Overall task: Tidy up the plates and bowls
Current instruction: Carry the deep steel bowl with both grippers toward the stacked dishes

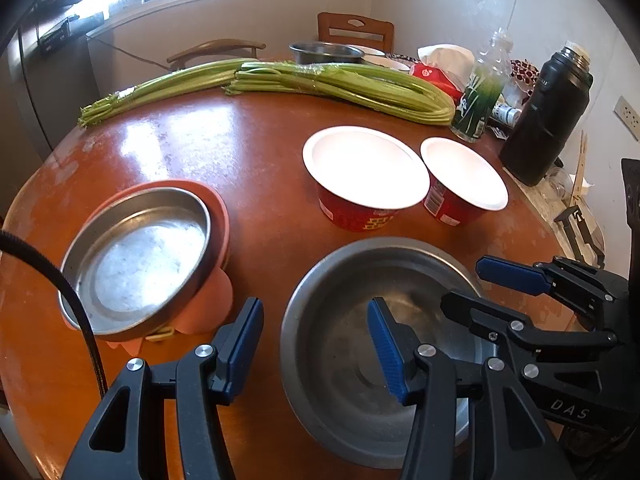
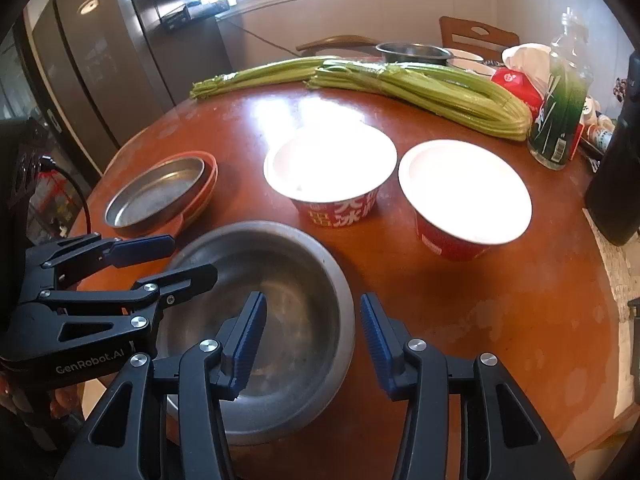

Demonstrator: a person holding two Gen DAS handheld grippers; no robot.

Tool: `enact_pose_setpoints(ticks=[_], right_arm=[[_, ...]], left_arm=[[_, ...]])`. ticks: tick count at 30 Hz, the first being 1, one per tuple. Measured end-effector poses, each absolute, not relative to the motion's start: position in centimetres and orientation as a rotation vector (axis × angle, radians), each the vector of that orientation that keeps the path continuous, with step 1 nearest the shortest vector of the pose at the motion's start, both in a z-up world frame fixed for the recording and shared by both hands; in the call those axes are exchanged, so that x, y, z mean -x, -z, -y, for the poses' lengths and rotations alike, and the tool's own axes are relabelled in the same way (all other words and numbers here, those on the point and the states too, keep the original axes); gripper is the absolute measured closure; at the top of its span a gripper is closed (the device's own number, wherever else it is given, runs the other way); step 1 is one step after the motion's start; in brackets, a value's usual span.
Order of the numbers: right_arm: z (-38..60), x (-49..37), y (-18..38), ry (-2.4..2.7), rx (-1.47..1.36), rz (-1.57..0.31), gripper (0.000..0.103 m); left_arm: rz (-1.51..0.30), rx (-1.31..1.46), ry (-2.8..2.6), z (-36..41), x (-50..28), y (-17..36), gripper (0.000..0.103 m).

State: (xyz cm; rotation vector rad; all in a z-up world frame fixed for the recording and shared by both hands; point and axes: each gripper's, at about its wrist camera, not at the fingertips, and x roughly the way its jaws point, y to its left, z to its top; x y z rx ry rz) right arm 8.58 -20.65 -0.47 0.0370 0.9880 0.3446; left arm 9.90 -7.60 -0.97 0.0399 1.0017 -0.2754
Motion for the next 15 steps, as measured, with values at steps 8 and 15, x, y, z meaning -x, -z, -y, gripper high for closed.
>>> enact_pose_setpoints(ticks=[8,15], right_arm=[[20.2,-9.8,-0.5,-0.360,-0.053,-0.972,0.052],[20.4,-11.4,-0.2,-0.340,-0.094,-0.998,0.052]], left_arm=[[-0.981,-0.044,0.263,7.4,-10.7,0.0,0.049],[-0.968,-0.053,0.255,7.1,-12.1,-0.7,0.049]])
